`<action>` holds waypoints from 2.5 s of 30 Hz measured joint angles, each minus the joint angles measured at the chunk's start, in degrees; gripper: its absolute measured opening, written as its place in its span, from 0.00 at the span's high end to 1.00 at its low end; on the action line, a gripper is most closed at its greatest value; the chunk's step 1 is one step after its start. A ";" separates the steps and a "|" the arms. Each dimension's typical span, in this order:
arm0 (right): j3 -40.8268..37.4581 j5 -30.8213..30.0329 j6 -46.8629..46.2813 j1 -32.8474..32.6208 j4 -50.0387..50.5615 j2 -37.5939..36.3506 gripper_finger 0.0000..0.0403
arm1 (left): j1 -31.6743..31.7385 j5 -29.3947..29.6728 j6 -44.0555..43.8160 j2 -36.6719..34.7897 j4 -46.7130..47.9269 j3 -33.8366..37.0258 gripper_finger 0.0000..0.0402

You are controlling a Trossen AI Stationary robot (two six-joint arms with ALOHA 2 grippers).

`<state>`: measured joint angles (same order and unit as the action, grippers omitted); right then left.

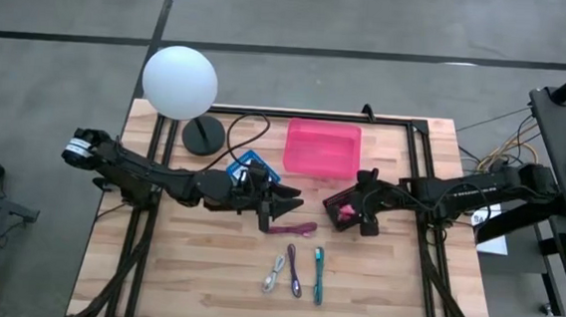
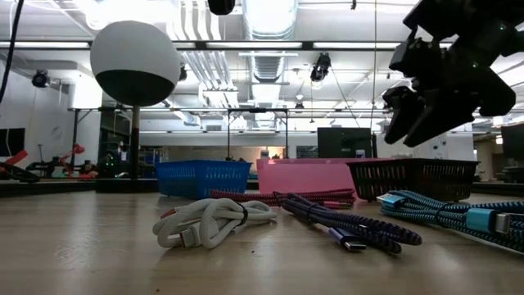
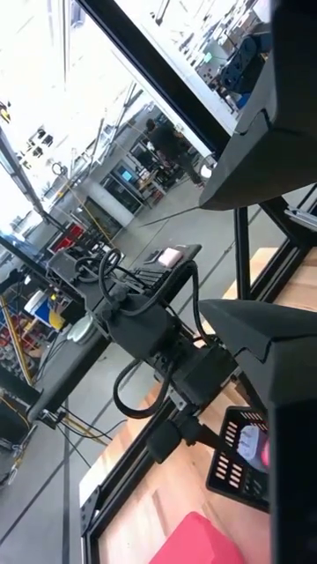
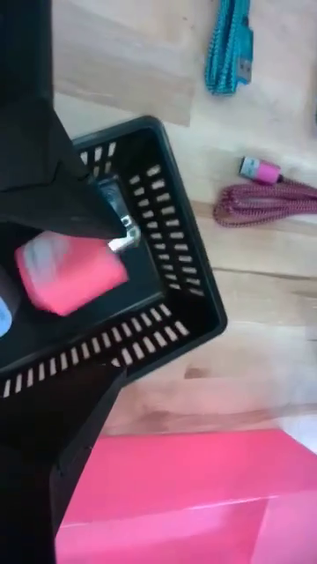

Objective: Pick and place items into bin
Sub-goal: Put the pink charger cable into the pink bin

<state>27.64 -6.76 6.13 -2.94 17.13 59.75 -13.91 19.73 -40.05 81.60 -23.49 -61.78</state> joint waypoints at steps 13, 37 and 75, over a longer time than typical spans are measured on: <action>7.37 -1.19 -7.36 -0.02 0.28 -0.07 0.46 | 0.04 -0.15 0.50 0.65 0.60 2.11 0.60; 28.51 -2.43 -6.95 0.35 16.58 -13.61 0.47 | 0.19 -1.12 22.67 11.20 4.95 -1.82 0.60; 22.62 -2.28 -13.46 0.33 20.67 -12.70 0.47 | 1.18 -12.24 16.04 11.21 35.50 7.08 0.40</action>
<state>50.26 -9.04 -7.33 -2.61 37.80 47.05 -12.73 7.49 -24.01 92.82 12.02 -54.69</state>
